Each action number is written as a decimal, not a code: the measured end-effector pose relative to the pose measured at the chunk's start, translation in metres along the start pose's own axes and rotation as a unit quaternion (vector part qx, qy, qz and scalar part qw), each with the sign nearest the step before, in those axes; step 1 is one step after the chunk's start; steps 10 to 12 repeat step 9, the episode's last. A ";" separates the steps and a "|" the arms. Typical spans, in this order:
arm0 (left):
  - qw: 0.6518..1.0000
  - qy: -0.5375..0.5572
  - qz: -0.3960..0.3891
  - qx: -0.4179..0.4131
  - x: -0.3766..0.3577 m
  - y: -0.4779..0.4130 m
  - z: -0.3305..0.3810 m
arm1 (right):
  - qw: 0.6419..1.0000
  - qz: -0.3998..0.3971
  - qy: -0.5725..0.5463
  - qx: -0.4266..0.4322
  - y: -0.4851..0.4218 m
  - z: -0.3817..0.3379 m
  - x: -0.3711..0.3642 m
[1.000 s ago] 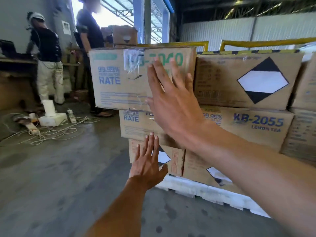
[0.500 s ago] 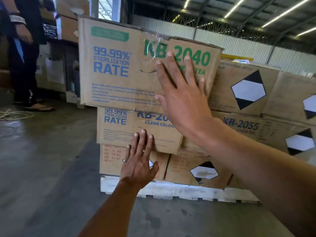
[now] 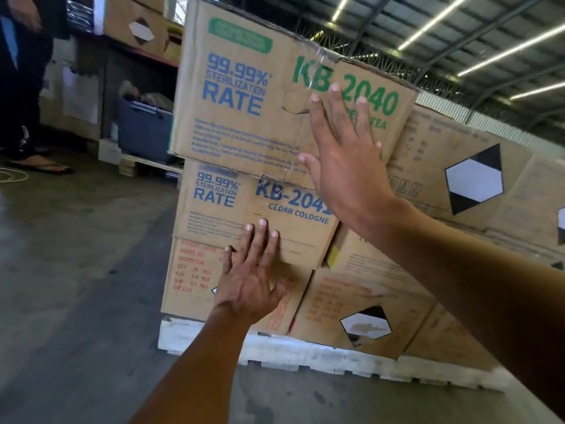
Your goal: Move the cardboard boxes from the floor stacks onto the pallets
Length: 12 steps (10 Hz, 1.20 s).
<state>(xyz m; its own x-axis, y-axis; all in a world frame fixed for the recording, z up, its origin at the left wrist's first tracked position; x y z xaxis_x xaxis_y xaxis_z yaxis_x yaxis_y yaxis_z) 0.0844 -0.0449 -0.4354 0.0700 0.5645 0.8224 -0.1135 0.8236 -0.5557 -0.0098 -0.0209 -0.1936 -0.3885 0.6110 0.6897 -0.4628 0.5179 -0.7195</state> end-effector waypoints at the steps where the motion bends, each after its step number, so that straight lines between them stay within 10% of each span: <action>1: 1.000 0.006 0.002 -0.009 -0.002 -0.003 -0.003 | 1.000 -0.008 -0.005 -0.003 -0.013 -0.001 -0.014; 12: 0.995 -0.019 0.075 -0.055 -0.015 0.015 -0.011 | 1.000 -0.004 -0.020 0.003 -0.041 -0.002 -0.052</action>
Point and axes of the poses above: each hand's wrist, its own y-axis away from the middle knuckle, its own x-axis out of the back of the hand, z = x × y, the point moved 9 cm from there along -y, towards the middle knuckle, and after that the axes turned 14 degrees about -x, right-handed, at the moved point
